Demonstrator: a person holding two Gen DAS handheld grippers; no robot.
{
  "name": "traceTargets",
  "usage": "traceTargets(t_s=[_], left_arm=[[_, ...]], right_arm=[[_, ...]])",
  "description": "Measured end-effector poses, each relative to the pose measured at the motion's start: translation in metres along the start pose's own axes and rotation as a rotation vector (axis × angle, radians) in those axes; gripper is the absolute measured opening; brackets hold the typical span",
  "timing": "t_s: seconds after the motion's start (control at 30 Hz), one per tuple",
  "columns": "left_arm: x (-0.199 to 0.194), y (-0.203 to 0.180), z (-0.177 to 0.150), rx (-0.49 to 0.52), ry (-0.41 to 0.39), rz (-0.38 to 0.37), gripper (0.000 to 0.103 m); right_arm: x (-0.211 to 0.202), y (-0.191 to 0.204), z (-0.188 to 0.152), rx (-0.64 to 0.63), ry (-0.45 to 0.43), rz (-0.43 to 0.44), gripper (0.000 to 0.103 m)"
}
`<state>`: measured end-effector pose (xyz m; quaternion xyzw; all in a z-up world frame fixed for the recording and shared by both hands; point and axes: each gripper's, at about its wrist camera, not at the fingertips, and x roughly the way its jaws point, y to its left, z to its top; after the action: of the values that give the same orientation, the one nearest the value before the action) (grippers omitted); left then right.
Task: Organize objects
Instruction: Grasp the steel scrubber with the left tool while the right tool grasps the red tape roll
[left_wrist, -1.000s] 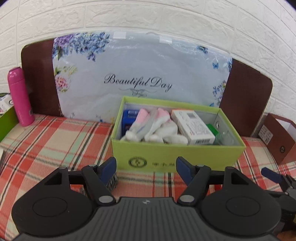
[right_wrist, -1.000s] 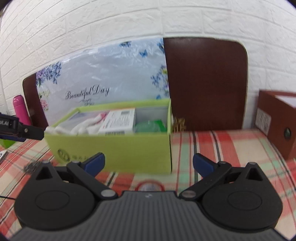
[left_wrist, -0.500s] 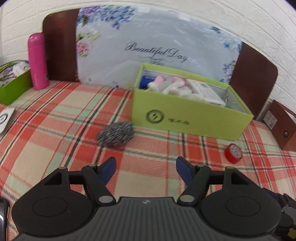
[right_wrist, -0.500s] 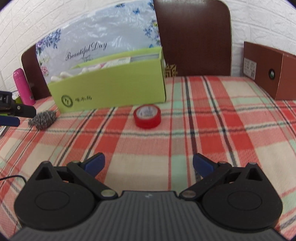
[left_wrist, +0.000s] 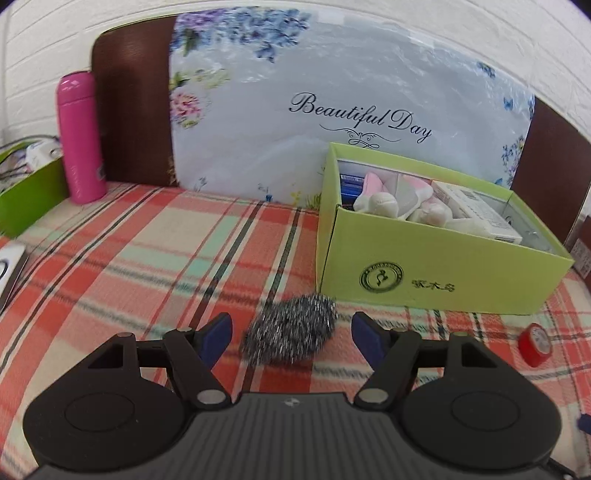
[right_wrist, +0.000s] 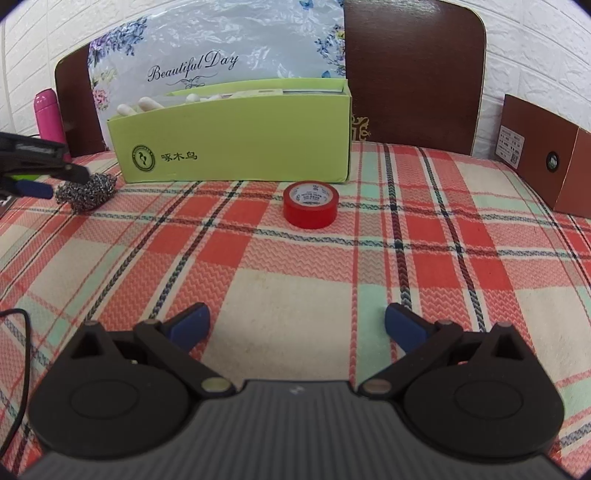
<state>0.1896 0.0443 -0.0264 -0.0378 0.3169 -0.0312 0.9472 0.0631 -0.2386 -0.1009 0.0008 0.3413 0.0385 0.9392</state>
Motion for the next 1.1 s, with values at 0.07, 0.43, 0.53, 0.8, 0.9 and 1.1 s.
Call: traceTargets(t_s=[0.07,0.43,0.53,0.8,0.9,1.1], left_arm=[[0.01,-0.001,0.003,0.015,0.002,0.001,0.073],[-0.013,-0.007,-0.02,0.018,0.057,-0.102,0.046],[-0.02,-0.015,-0.029,0.026,0.054,-0.115,0.046],[-0.025,-0.019,-0.03,0.072,0.067,-0.14,0.045],[-0.028,-0.02,-0.03,0.072,0.076,-0.159,0.043],[-0.043,-0.045,-0.044,0.115,0.084,-0.294,0.042]], right_arm=[[0.0,-0.001,-0.001,0.003,-0.005,0.003,0.103],[0.017,-0.016,0.029,0.073,-0.04,-0.004,0.103],[0.035,-0.019,0.049,0.05,-0.062,-0.013,0.097],[0.078,-0.015,0.069,-0.023,-0.049,-0.005,0.054],[0.066,-0.014,0.066,-0.02,-0.071,0.013,0.046],[0.027,0.002,0.038,-0.081,-0.049,0.12,0.046]])
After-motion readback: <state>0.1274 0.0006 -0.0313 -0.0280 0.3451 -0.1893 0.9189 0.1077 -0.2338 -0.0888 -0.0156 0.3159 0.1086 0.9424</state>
